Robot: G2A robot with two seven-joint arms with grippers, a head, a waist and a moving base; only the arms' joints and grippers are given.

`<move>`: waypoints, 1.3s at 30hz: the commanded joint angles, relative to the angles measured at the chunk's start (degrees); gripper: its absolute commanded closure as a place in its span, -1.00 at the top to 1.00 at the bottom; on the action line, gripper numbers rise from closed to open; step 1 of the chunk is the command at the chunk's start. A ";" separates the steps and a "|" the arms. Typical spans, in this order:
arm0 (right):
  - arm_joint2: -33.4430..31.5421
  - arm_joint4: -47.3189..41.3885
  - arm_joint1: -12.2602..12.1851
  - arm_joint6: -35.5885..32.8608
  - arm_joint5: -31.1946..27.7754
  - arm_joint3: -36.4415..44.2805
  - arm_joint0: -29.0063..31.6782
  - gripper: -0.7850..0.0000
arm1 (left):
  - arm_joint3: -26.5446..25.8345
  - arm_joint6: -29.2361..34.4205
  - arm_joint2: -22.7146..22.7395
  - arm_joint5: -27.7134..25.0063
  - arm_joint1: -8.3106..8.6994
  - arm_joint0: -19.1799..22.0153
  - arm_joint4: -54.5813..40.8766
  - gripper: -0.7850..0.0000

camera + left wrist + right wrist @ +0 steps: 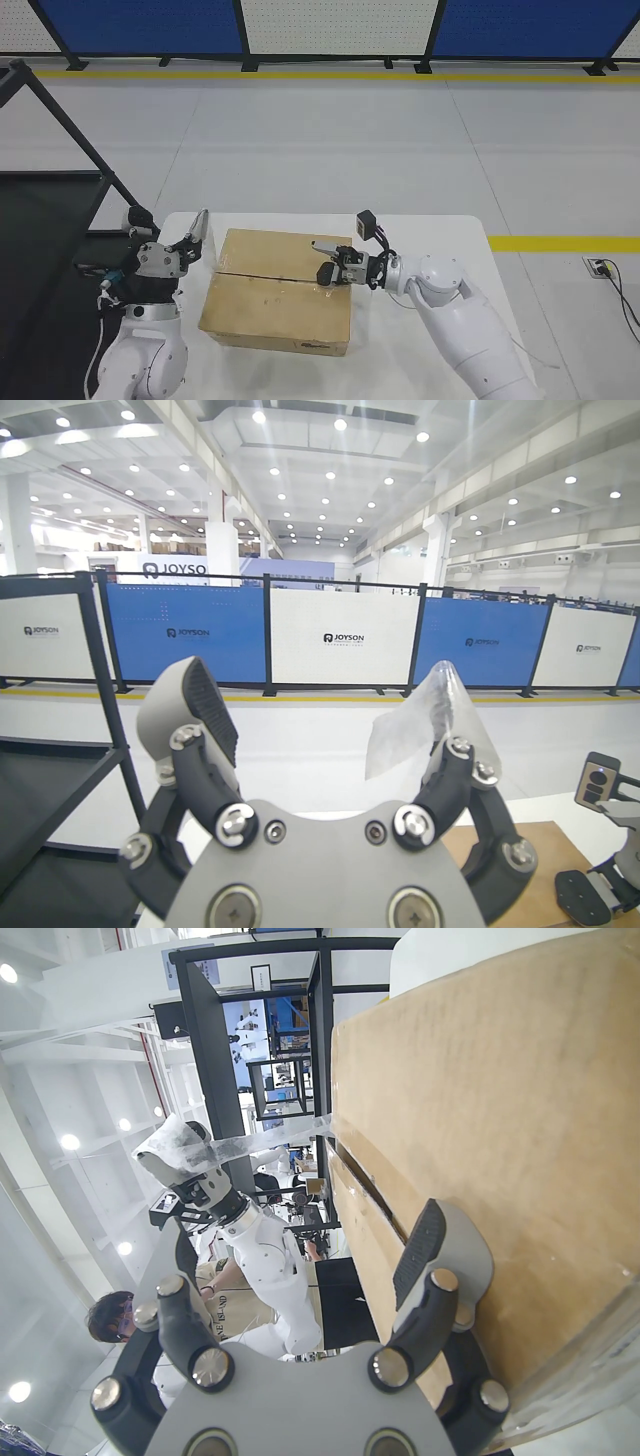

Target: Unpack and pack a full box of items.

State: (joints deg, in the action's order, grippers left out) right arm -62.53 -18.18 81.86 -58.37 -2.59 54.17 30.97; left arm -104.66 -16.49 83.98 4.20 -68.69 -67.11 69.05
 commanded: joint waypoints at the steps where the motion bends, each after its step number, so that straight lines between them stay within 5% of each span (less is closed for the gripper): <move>1: -0.04 -0.06 -0.06 0.10 0.00 0.17 0.15 1.00 | -0.26 0.19 -1.34 -0.21 -0.15 0.04 1.04 1.00; 39: -2.37 -0.15 -1.92 2.36 0.36 6.40 5.09 1.00 | 2.42 4.00 -16.86 -2.86 -2.64 2.95 21.30 1.00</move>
State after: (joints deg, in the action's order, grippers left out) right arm -64.73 -18.38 80.03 -56.08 -2.24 60.20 35.80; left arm -102.42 -12.66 67.51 1.28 -71.24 -64.39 90.00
